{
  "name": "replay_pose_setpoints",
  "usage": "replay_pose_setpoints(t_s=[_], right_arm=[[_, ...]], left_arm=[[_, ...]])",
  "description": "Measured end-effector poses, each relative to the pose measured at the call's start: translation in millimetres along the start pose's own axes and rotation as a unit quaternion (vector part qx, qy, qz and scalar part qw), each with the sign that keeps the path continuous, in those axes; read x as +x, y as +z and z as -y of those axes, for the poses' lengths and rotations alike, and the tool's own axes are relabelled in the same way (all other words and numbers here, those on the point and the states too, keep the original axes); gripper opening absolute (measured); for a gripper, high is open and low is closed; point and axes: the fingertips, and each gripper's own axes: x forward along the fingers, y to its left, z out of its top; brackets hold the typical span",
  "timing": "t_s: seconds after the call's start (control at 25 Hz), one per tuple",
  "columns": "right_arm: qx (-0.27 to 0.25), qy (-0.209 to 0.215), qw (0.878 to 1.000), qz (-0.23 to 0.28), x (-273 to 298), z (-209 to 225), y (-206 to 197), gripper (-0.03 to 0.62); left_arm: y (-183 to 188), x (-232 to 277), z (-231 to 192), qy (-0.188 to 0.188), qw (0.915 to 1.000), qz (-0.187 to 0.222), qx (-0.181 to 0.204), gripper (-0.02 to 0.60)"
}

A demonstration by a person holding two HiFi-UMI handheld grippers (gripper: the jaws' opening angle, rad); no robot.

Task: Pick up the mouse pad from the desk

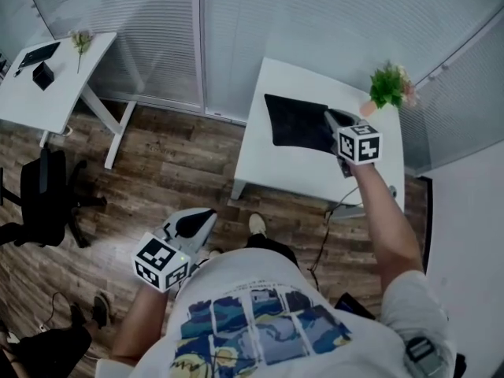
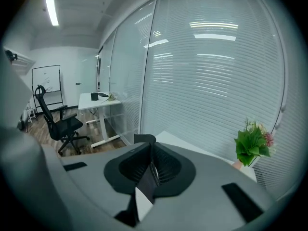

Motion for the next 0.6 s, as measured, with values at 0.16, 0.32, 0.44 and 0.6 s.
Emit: replay_pose_setpoints(t_s=[0.16,0.32,0.44,0.6], right_arm=[[-0.015,-0.005,1.0,0.004,-19.6,-9.4,20.8,0.025],[-0.023,-0.009,1.0,0.014,-38.8,-21.4,42.9,0.025],[-0.026,-0.009,0.999,0.023,-56.5,-30.5,61.1,0.025],[-0.032,-0.006,0.999,0.033,-82.2,-45.9,81.9,0.023]], left_arm=[[-5.8,-15.0,4.7,-0.006,0.9999,0.007,-0.003,0.002],[-12.9,-32.0,5.6,-0.012,0.9998,0.014,-0.003,0.002],[-18.1,-44.0,7.4,-0.014,0.9998,0.016,-0.004,0.002],[-25.5,-56.9,11.5,-0.016,0.9997,0.018,-0.006,0.002]])
